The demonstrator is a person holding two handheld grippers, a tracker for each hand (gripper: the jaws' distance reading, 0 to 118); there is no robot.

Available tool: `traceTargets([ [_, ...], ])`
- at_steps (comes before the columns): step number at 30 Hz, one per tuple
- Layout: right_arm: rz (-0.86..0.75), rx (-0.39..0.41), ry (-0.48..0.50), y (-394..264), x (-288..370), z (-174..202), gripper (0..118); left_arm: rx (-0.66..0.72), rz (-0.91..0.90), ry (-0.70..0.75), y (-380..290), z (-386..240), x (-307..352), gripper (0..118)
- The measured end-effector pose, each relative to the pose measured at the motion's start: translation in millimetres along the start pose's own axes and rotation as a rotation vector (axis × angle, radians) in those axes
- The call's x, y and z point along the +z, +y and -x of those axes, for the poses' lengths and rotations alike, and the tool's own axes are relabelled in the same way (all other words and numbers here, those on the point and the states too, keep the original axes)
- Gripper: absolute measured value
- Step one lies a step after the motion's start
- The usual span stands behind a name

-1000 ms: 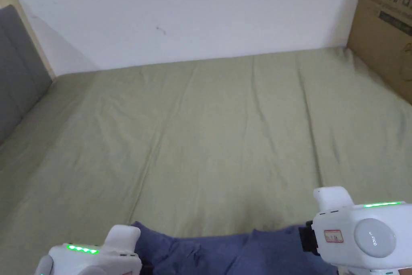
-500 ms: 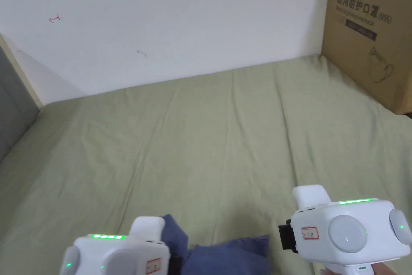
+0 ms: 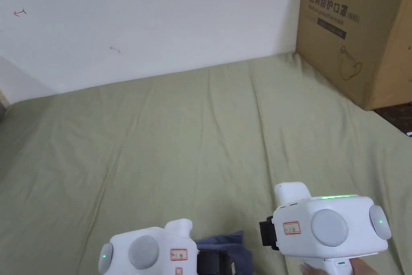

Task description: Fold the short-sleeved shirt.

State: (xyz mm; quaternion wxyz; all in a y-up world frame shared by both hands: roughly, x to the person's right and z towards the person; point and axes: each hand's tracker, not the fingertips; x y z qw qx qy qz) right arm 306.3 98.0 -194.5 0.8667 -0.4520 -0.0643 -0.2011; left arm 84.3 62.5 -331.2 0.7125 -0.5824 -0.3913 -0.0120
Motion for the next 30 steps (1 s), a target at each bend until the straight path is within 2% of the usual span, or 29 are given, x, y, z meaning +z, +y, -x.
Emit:
traceTargets([
  [1,-0.003,-0.001,-0.003,0.7,-0.7,0.4,4,-0.017,-0.014,0.005,-1.1,6.4,12.2,96],
  [2,-0.007,0.003,-0.011,1.3,-1.1,1.5,4,-0.033,-0.053,0.023,-3.2,12.2,24.3,87],
  [3,-0.012,0.009,-0.013,1.9,-1.1,2.8,4,-0.044,-0.073,0.044,-4.9,16.3,33.5,63],
  [4,-0.017,0.014,-0.009,2.6,-1.0,3.5,4,-0.058,-0.089,0.066,-6.4,19.2,40.9,30],
  [5,-0.019,0.016,-0.005,3.1,-1.2,4.2,4,-0.072,-0.109,0.099,-8.8,20.8,47.8,2],
  [10,-0.028,0.024,-0.016,5.8,-1.3,4.3,4,-0.080,-0.108,0.029,-9.0,16.4,49.0,2],
  [19,-0.040,0.009,-0.055,5.3,7.0,-14.9,4,-0.120,0.082,-0.060,-1.6,-22.3,-42.6,2],
  [23,-0.034,0.002,-0.070,4.2,7.2,-25.0,4,-0.154,0.158,-0.016,-2.5,-31.1,-83.1,2],
  [25,-0.030,-0.008,-0.074,3.1,5.8,-29.4,4,-0.129,0.146,-0.047,-0.9,-30.5,-88.5,2],
  [28,-0.022,-0.023,-0.076,0.8,2.2,-34.3,4,-0.020,0.152,-0.150,4.8,-29.6,-87.4,2],
  [30,-0.017,-0.034,-0.071,0.2,-0.4,-36.4,4,-0.054,0.150,-0.141,2.7,-37.0,-87.5,2],
])
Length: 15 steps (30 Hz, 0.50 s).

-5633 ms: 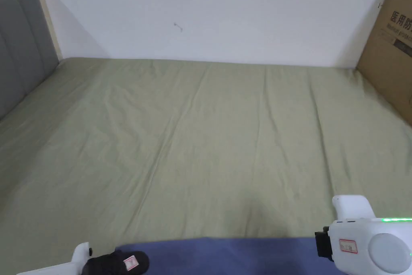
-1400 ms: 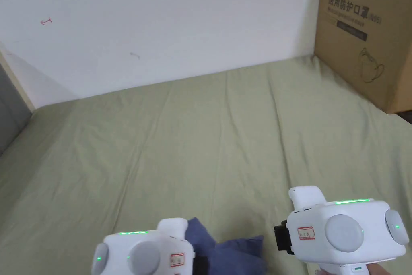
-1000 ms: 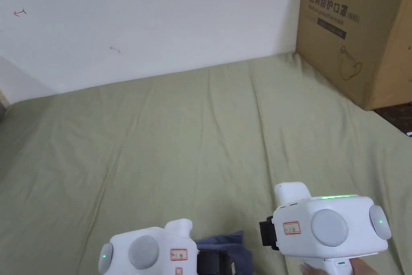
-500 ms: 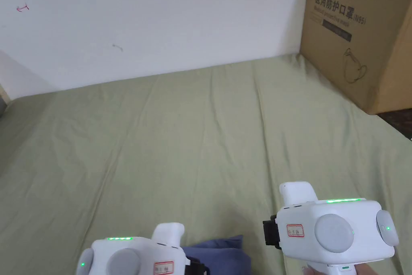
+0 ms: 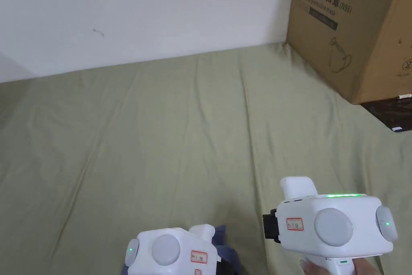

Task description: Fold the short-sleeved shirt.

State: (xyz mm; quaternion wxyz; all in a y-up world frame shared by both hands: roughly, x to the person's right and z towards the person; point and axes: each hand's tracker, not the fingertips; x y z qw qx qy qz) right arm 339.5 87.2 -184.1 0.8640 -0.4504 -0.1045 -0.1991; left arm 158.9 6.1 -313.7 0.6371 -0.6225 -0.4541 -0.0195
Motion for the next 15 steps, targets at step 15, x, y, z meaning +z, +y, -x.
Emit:
traceTargets([
  [15,0.032,0.017,0.133,-3.1,-0.5,11.7,4,0.218,-0.491,-0.032,-62.9,82.6,174.8,2],
])
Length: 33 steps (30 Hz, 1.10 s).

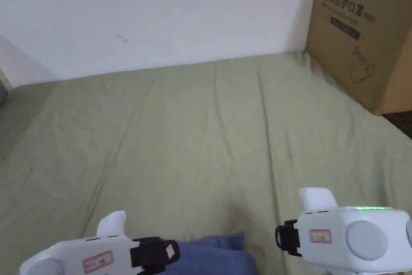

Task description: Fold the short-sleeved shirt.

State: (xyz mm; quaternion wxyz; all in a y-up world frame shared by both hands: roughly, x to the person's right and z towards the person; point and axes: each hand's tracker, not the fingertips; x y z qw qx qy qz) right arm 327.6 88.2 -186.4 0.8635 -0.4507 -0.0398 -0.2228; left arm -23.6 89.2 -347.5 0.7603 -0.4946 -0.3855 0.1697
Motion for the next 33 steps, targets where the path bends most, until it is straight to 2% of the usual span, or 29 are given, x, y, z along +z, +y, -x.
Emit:
traceTargets([
  [3,0.104,-0.061,0.222,-8.2,-27.4,13.5,4,0.053,-0.053,0.072,-6.8,34.7,36.0,2],
  [6,0.193,-0.136,0.330,-19.8,-59.8,23.5,4,0.121,-0.086,0.096,-20.6,67.6,57.0,2],
  [7,0.219,-0.121,0.318,-22.5,-66.6,25.4,4,0.132,-0.089,0.088,-25.6,76.3,59.5,2],
  [9,0.262,-0.024,0.203,-26.2,-84.6,29.3,4,0.148,-0.089,0.074,-33.1,93.4,60.1,2],
  [11,0.286,0.024,0.118,-29.5,-94.4,25.3,4,0.174,-0.071,0.053,-37.1,108.0,54.2,2],
  [13,0.282,0.003,0.143,-29.8,-96.9,17.6,4,0.196,-0.057,0.029,-38.9,120.6,46.6,3],
  [14,0.284,-0.018,0.149,-28.8,-95.5,15.2,4,0.201,-0.049,0.018,-38.5,126.0,41.6,7],
  [16,0.287,-0.019,0.124,-28.6,-92.8,15.6,4,0.211,-0.025,-0.013,-36.1,134.0,29.8,9],
  [17,0.288,0.005,0.103,-28.5,-92.0,16.8,4,0.214,-0.009,-0.037,-34.2,137.8,23.1,13],
  [19,0.290,0.053,0.081,-28.9,-92.3,20.5,4,0.210,0.026,-0.106,-31.0,144.8,7.9,35],
  [23,0.297,0.050,0.059,-28.5,-94.8,24.5,4,0.242,0.099,-0.308,-25.3,153.0,-25.5,111],
  [24,0.299,0.043,0.057,-28.2,-95.5,23.6,4,0.261,0.107,-0.365,-23.3,153.1,-31.9,118],
  [28,0.296,0.040,0.063,-29.7,-95.1,21.7,4,0.364,0.208,-0.492,-19.5,157.5,-69.9,118],
  [30,0.296,0.034,0.069,-29.7,-95.6,19.8,4,0.359,0.268,-0.565,-20.1,153.3,-87.8,118],
  [33,0.303,0.017,0.070,-28.7,-96.3,19.5,4,0.332,0.300,-0.585,-19.4,145.2,-104.9,118],
])
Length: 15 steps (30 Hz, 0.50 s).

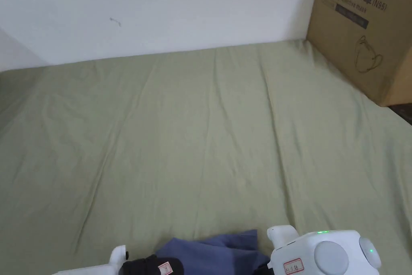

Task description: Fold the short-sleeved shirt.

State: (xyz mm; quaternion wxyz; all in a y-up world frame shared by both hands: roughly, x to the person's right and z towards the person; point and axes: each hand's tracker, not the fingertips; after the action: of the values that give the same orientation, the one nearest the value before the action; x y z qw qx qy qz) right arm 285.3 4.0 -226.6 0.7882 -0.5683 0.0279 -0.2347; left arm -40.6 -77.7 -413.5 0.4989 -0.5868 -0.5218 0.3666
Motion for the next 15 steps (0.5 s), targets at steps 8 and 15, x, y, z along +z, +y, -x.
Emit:
traceTargets([
  [8,0.001,-0.008,0.001,0.1,-2.4,2.1,4,-0.093,0.017,0.359,-2.3,0.6,-9.9,24],
  [15,-0.003,-0.002,-0.026,-0.5,-2.5,6.2,4,-0.146,-0.040,0.365,-14.8,-26.8,-11.9,24],
])
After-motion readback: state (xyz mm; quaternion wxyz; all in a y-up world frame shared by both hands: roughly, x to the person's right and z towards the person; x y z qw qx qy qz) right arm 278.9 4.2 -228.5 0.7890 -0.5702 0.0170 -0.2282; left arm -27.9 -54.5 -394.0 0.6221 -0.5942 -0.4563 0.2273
